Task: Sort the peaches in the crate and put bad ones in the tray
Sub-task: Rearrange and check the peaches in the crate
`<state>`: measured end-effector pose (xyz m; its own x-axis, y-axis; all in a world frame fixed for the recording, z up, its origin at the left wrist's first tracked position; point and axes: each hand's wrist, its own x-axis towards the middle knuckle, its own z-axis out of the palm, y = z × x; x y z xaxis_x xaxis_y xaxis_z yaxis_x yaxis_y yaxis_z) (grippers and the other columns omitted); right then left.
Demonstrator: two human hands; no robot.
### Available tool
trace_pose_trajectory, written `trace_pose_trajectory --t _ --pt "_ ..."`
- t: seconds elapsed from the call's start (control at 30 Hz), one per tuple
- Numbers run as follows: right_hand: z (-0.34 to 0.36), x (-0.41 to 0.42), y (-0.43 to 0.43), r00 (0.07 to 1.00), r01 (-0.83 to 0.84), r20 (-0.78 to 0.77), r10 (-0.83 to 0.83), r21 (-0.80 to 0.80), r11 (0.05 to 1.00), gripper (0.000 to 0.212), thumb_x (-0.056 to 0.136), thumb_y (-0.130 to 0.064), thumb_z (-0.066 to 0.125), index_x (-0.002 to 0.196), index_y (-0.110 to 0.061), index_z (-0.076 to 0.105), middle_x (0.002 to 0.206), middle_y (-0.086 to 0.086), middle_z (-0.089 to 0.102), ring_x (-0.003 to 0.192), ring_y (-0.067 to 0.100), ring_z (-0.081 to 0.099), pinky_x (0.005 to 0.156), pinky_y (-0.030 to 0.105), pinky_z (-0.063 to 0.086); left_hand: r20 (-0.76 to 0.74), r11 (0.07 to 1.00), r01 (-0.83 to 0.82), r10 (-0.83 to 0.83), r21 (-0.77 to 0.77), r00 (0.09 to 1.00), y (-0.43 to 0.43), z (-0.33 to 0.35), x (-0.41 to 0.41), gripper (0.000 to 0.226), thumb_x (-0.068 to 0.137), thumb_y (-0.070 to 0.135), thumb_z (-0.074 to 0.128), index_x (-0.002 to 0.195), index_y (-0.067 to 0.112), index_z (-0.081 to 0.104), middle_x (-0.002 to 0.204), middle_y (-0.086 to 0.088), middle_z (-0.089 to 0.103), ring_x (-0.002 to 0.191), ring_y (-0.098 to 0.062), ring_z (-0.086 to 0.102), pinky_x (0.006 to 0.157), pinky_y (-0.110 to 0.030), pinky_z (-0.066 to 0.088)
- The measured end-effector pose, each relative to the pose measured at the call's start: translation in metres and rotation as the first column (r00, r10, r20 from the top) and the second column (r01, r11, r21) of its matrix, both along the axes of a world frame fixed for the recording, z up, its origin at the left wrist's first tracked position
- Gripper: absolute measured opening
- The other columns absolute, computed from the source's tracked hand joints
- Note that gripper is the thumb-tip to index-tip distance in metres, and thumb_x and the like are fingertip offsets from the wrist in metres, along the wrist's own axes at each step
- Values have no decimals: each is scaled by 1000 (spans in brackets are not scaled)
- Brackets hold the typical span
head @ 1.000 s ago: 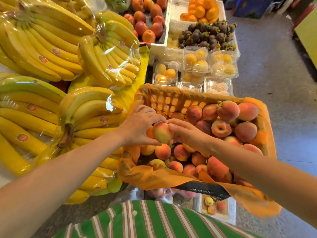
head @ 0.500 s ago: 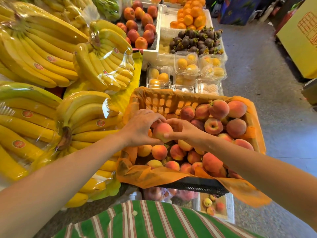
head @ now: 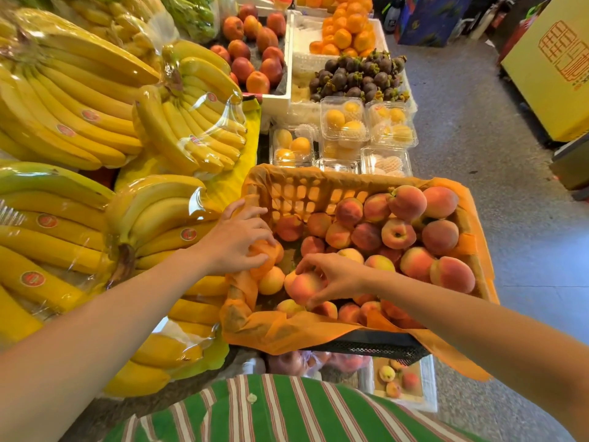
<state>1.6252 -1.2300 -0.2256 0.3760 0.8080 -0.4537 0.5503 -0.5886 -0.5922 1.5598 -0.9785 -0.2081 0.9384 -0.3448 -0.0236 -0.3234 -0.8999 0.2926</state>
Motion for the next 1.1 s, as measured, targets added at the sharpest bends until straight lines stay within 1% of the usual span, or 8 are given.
trace_pose_trajectory --t 0.3,0.4,0.47,0.57,0.73,0.9,1.0,1.1 --pt "-37 -25 56 997 -77 -1 77 -31 997 56 77 -34 77 123 -14 53 116 7 60 102 23 56 86 38 49 94 995 42 -34 -86 995 13 -5 -1 25 80 41 48 92 31 68 106 14 67 131 -13 43 113 -37 11" --pt "-39 -16 51 997 5 -75 -1 53 999 41 83 -33 72 117 -13 60 110 3 65 92 14 59 80 34 53 117 990 62 -48 -123 992 15 -6 -1 21 79 38 51 89 30 67 103 14 68 129 -13 46 113 -38 15" --pt "-38 -2 48 993 120 -20 -118 135 984 32 87 -31 68 112 -13 63 106 2 66 90 13 62 80 36 54 124 988 72 -55 -137 991 17 -6 0 17 78 36 53 85 29 66 101 14 68 129 -14 47 113 -40 18" --pt "-40 23 49 966 217 106 -237 172 961 36 86 -17 65 121 -11 58 119 6 62 104 21 60 87 30 49 133 985 87 -67 -150 989 19 -6 0 12 77 34 54 80 27 63 98 13 68 127 -15 48 112 -40 20" --pt "-61 36 78 984 43 175 -35 -41 998 65 87 -15 60 146 -8 35 145 15 43 132 31 42 101 37 39 153 983 98 -73 -157 985 19 -6 0 8 75 30 54 75 24 59 95 12 67 125 -16 50 111 -40 24" --pt "-77 35 86 966 1 258 21 -84 996 68 84 -27 67 142 -8 36 130 13 37 105 33 55 65 31 39 156 981 104 -79 -162 985 19 -6 1 8 75 29 54 74 23 58 94 12 67 124 -17 51 110 -40 25" --pt "-79 38 85 947 45 321 -25 -57 997 59 79 -34 74 123 -9 44 120 10 41 92 32 58 59 39 46 150 982 102 -78 -159 986 19 -7 1 8 76 29 53 74 23 59 94 12 67 124 -17 51 110 -40 25" --pt "-77 38 87 936 5 353 5 -29 1000 59 79 -34 73 122 -10 41 116 10 51 93 30 60 55 35 40 146 982 103 -80 -157 986 19 -6 1 8 76 29 54 75 23 59 94 11 67 124 -17 51 110 -40 25"
